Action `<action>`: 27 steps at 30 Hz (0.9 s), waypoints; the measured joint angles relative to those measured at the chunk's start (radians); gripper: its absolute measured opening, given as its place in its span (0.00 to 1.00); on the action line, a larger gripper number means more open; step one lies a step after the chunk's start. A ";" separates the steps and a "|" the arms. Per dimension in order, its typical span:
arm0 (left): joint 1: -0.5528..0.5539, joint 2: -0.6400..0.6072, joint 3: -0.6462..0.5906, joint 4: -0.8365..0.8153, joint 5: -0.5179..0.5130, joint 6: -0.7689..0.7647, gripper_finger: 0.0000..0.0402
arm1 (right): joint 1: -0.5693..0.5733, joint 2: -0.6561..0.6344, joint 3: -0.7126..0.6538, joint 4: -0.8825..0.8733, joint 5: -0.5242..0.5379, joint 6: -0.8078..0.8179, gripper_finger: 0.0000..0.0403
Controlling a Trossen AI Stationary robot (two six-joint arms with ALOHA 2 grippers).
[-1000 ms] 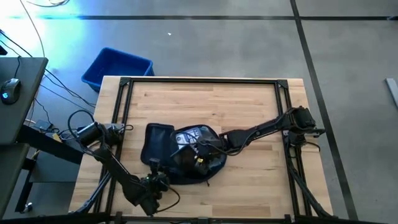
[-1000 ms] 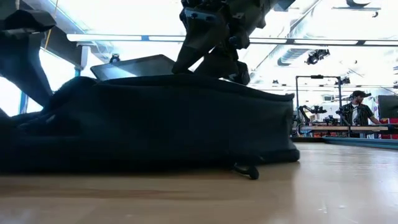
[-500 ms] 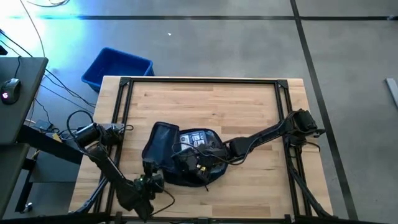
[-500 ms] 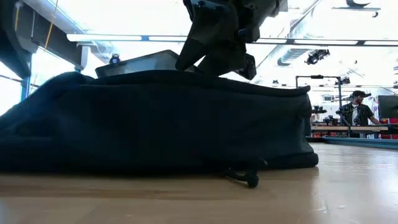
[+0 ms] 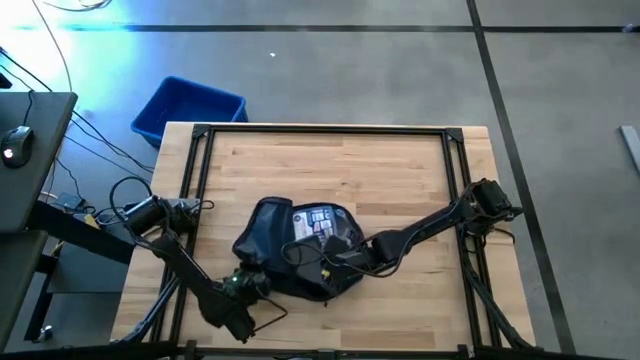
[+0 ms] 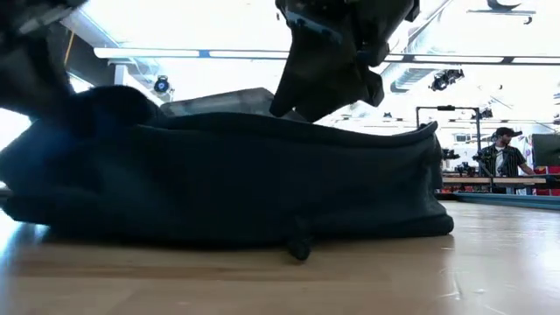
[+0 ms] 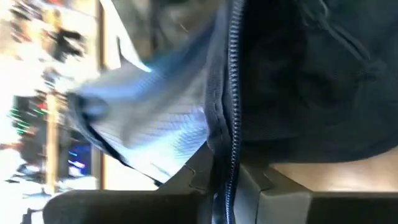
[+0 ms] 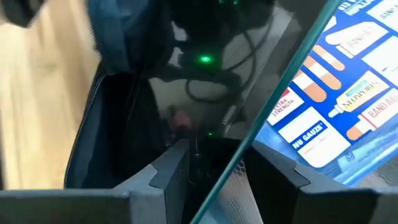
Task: Unpack backpack
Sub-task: Put the green tablet in the black backpack
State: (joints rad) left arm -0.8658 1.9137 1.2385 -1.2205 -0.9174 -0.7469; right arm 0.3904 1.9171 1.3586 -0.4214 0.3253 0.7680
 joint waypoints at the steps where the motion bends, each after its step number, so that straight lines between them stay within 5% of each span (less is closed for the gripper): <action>1: -0.001 0.000 0.013 -0.027 -0.036 0.007 0.03 | 0.001 0.000 0.000 -0.003 0.010 0.006 0.34; 8: -0.015 0.000 0.123 -0.334 -0.243 -0.073 0.00 | 0.023 0.000 0.000 -0.031 0.090 0.076 0.34; 12: -0.013 -0.003 0.152 -0.343 -0.350 -0.008 0.00 | 0.040 -0.001 0.000 -0.086 0.151 0.163 0.34; 20: 0.022 -0.003 0.226 -0.237 -0.576 0.191 0.00 | 0.050 0.050 0.001 0.049 0.198 0.204 0.34; 24: 0.057 -0.003 0.243 -0.046 -0.594 0.364 0.00 | 0.039 0.101 0.001 0.229 0.202 0.142 0.34; 27: 0.091 -0.003 0.243 0.104 -0.512 0.531 0.00 | 0.029 0.121 0.001 0.316 0.203 0.123 0.34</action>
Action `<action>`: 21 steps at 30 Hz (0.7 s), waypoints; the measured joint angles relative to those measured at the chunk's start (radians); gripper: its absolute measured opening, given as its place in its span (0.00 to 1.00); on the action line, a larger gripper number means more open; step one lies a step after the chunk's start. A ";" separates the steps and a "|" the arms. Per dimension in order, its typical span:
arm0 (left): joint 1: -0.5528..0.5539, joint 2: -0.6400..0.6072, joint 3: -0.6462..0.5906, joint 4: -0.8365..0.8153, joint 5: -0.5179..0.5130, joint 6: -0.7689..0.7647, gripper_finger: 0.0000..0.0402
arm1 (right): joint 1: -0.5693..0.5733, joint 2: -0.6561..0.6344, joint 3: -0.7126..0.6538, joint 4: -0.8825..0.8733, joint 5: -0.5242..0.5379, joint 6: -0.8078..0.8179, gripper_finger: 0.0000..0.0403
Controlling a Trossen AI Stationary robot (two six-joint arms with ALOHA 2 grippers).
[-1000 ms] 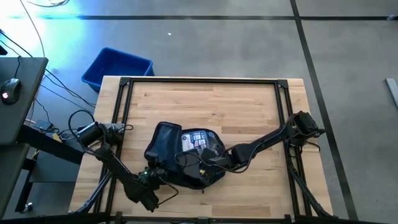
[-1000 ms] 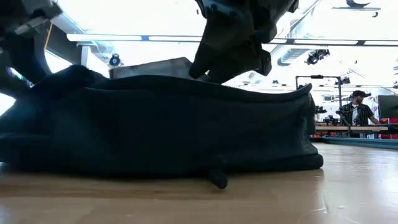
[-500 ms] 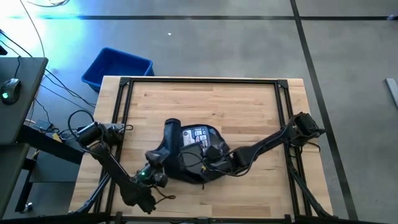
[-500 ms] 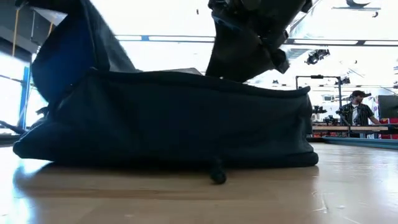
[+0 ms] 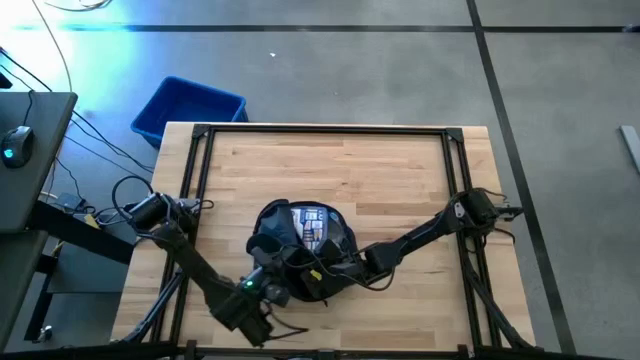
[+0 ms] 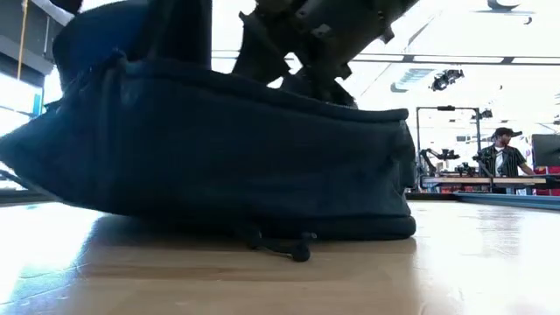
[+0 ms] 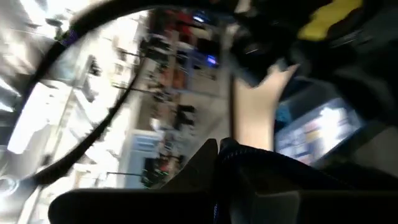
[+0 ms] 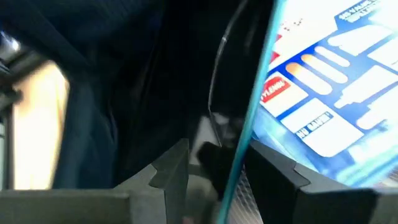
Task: Unpack backpack
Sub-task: Put the green tablet in the black backpack, then close the black backpack
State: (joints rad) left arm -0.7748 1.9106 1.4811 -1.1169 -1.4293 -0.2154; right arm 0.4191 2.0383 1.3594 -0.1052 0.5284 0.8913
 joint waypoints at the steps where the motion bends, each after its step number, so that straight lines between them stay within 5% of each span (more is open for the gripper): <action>1: 0.010 0.001 0.000 0.060 0.054 0.067 0.00 | -0.001 0.001 0.000 0.008 0.005 -0.001 0.34; 7: 0.048 0.005 -0.001 0.413 0.500 0.443 0.03 | 0.006 -0.006 0.000 0.014 0.055 -0.053 0.34; 9: 0.051 0.005 -0.002 0.477 0.571 0.488 0.06 | 0.017 -0.016 0.000 -0.026 0.055 -0.062 0.34; 21: -0.017 0.005 0.001 0.516 0.564 0.346 0.35 | 0.128 -0.173 0.001 -0.442 0.191 0.093 0.34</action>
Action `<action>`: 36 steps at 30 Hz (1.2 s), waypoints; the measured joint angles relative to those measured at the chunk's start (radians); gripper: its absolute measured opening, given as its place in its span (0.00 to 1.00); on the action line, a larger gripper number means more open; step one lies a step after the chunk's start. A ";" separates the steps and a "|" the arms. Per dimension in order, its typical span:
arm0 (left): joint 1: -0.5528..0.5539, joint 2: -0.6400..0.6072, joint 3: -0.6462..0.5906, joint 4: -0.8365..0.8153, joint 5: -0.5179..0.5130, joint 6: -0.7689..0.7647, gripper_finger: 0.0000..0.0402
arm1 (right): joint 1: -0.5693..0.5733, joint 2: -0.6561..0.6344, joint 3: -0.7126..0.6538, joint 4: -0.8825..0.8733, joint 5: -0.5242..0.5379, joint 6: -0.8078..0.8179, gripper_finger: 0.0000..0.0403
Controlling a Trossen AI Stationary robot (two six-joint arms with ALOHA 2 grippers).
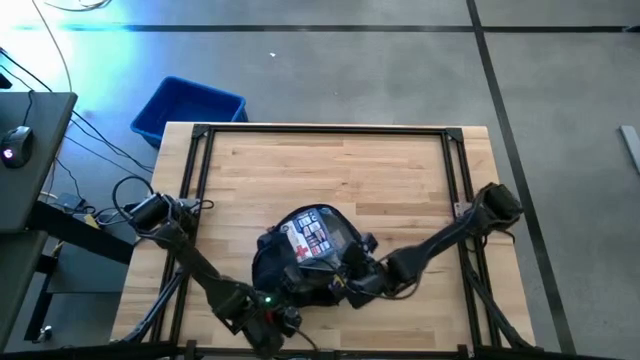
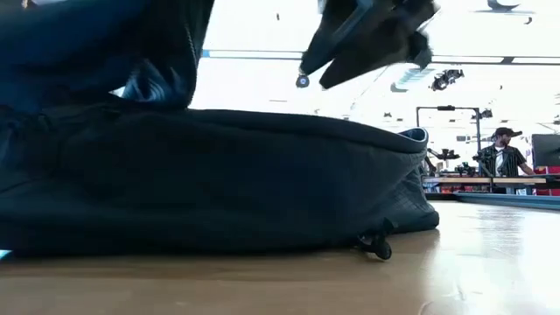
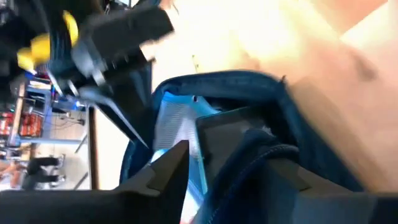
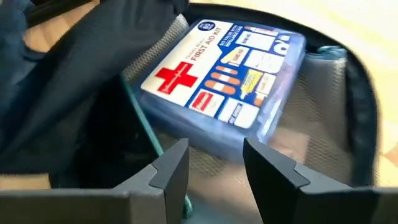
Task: Unpack backpack
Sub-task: Close the black backpack
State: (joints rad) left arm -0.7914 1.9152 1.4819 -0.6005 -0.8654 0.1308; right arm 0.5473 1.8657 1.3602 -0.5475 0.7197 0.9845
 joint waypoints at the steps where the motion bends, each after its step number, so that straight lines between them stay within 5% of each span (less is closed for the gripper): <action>1: -0.013 0.000 0.004 -0.008 0.000 -0.032 0.36 | 0.012 -0.006 0.000 -0.015 0.015 0.008 0.34; 8: -0.105 0.000 0.014 -0.064 0.087 -0.339 0.39 | 0.052 -0.011 0.000 -0.037 0.056 0.040 0.34; 19: -0.258 0.000 0.015 -0.441 0.351 -0.845 0.39 | 0.056 -0.011 0.000 -0.039 0.045 0.048 0.34; 30: -0.320 0.000 -0.003 -0.509 0.415 -1.097 0.39 | 0.056 -0.010 0.000 -0.038 0.043 0.048 0.34; 36: -0.319 0.000 -0.094 -0.478 0.317 -1.349 0.39 | 0.056 -0.006 0.000 -0.036 0.019 0.047 0.34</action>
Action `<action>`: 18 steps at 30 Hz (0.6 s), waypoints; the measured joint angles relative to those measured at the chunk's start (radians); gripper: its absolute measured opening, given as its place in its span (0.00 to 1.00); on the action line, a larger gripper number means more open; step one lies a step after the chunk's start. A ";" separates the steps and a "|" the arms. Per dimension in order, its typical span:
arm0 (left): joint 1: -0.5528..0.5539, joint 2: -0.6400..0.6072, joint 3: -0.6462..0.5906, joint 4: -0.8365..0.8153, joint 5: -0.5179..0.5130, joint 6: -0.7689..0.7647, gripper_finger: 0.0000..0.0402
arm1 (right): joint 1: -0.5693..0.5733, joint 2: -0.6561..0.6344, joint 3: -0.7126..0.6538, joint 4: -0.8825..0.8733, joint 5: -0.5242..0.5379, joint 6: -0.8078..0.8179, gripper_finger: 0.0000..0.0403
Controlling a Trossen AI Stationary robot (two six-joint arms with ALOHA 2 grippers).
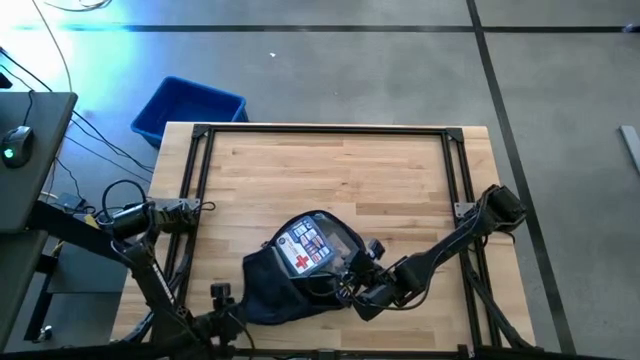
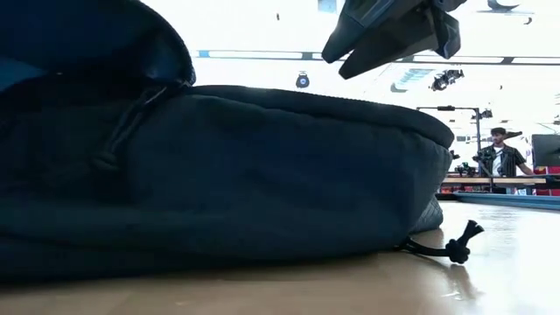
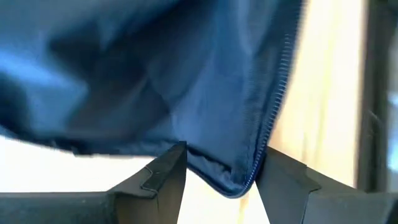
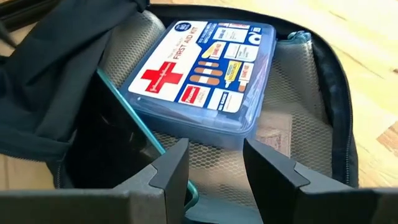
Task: Unpack backpack
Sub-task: Close the black backpack
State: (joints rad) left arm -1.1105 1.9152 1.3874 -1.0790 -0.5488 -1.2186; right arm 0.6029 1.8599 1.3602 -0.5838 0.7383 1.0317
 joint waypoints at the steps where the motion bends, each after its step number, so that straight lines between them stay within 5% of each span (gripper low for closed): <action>1: 0.001 0.000 -0.016 0.004 0.001 -0.024 0.39 | 0.000 0.000 0.000 0.000 -0.006 0.000 0.34; 5: 0.010 0.000 -0.056 0.032 0.064 -0.029 0.33 | 0.000 0.000 0.000 0.001 -0.009 -0.001 0.34; 8: 0.016 0.000 -0.065 0.019 0.023 -0.013 0.17 | 0.000 0.000 0.000 0.000 -0.009 -0.006 0.34; 11: 0.026 0.000 -0.047 -0.051 -0.144 -0.002 0.03 | 0.000 0.000 0.000 0.002 -0.009 -0.015 0.34; 18: 0.100 0.000 0.038 -0.357 -0.654 -0.024 0.01 | 0.000 0.000 0.000 0.001 -0.009 -0.018 0.34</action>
State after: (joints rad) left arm -1.0108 1.9152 1.4254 -1.4363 -1.2030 -1.2426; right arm 0.6029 1.8599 1.3602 -0.5827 0.7296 1.0134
